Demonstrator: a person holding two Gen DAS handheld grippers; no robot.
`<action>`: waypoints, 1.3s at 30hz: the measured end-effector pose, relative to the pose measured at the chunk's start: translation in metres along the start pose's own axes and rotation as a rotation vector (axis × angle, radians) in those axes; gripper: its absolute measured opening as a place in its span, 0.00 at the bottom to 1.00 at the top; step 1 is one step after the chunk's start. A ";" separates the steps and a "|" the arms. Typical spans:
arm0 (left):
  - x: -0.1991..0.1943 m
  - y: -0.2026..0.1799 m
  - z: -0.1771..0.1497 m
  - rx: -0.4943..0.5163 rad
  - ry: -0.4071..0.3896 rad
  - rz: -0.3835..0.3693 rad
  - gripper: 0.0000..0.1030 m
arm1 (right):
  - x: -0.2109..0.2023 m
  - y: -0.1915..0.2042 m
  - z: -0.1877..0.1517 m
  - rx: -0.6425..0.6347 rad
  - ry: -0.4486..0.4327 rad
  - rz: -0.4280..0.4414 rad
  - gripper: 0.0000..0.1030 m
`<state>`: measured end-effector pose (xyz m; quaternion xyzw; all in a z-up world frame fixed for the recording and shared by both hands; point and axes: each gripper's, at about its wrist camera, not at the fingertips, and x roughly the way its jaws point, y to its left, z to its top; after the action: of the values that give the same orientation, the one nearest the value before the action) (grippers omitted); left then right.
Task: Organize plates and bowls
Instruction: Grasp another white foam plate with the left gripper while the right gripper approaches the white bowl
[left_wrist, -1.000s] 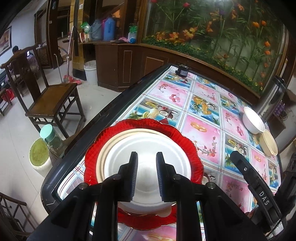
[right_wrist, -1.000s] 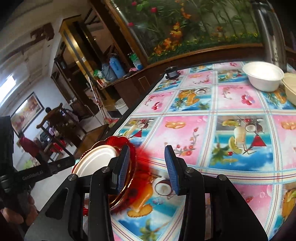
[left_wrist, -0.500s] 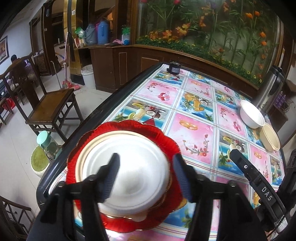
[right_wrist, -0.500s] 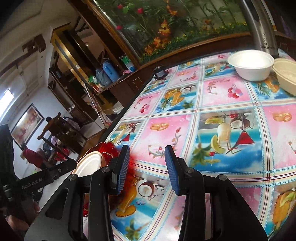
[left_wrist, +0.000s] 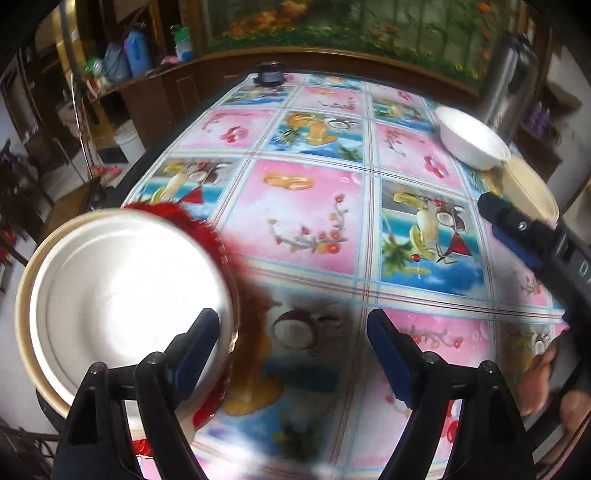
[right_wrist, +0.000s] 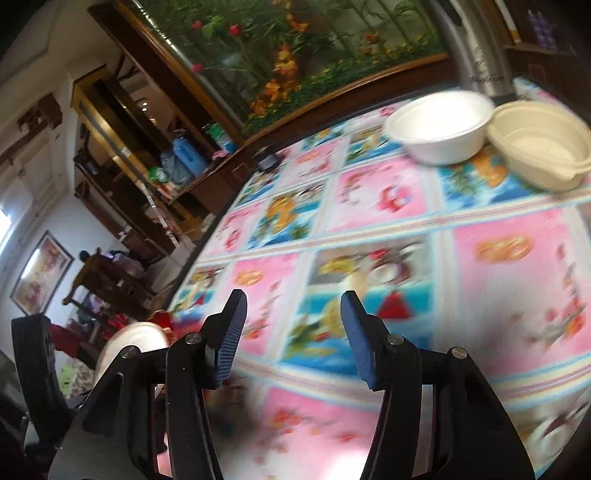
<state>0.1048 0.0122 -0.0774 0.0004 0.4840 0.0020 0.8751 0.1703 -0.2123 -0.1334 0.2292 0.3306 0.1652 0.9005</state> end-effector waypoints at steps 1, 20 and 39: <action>0.000 -0.003 0.001 0.004 0.006 0.002 0.82 | -0.002 -0.007 0.003 -0.007 -0.002 -0.011 0.52; -0.005 -0.084 0.085 0.066 -0.080 -0.109 0.82 | 0.002 -0.082 0.020 0.166 0.055 -0.058 0.52; 0.072 -0.164 0.192 -0.018 -0.096 -0.125 0.82 | -0.020 -0.126 0.017 0.385 -0.138 -0.091 0.53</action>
<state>0.3056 -0.1509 -0.0367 -0.0378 0.4407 -0.0485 0.8956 0.1854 -0.3321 -0.1768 0.3926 0.3037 0.0423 0.8671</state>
